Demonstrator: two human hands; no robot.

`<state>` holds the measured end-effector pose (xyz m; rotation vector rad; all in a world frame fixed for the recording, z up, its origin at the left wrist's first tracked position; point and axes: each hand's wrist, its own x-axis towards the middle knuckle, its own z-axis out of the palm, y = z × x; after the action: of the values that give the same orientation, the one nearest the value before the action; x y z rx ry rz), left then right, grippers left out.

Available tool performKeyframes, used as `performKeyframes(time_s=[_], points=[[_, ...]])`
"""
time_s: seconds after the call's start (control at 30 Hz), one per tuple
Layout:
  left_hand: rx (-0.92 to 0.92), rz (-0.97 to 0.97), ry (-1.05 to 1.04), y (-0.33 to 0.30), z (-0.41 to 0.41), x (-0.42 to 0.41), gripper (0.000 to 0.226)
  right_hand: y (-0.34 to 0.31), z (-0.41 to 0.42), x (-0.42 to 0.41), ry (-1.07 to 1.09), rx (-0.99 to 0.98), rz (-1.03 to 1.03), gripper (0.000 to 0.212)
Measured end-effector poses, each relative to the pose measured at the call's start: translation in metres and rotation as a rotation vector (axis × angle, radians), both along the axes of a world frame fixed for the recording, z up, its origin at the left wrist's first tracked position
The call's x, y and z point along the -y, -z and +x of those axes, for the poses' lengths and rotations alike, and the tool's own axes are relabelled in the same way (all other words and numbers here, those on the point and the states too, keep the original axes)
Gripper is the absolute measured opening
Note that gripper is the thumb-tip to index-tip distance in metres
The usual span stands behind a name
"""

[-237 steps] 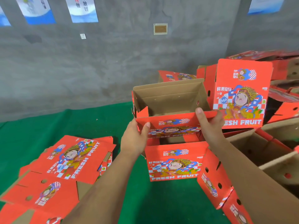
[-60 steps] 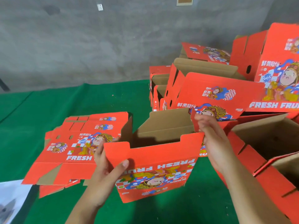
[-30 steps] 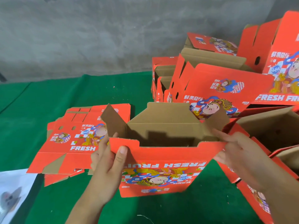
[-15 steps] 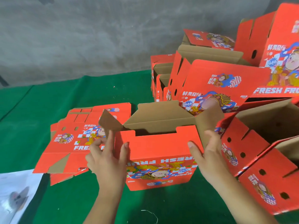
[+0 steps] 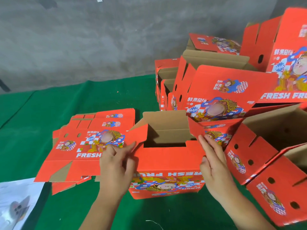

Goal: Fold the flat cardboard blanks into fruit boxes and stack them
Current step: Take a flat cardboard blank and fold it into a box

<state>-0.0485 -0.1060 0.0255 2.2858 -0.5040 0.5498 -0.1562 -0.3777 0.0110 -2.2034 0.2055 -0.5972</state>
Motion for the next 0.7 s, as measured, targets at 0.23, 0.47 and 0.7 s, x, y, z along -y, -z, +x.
performKeyframes(time_s=[0.23, 0.47, 0.7], points=[[-0.118, 0.402, -0.05, -0.026, 0.038, 0.017, 0.035, -0.002, -0.004, 0.001, -0.021, 0.013, -0.014, 0.063], [-0.263, 0.414, -0.186, -0.019, 0.065, 0.036, 0.047, 0.009, 0.009, 0.002, 0.016, -0.02, 0.008, 0.054], [-0.227, 0.157, 0.083, -0.015, 0.065, 0.025, 0.048, -0.026, 0.05, 0.021, 0.089, -0.015, 0.027, 0.053]])
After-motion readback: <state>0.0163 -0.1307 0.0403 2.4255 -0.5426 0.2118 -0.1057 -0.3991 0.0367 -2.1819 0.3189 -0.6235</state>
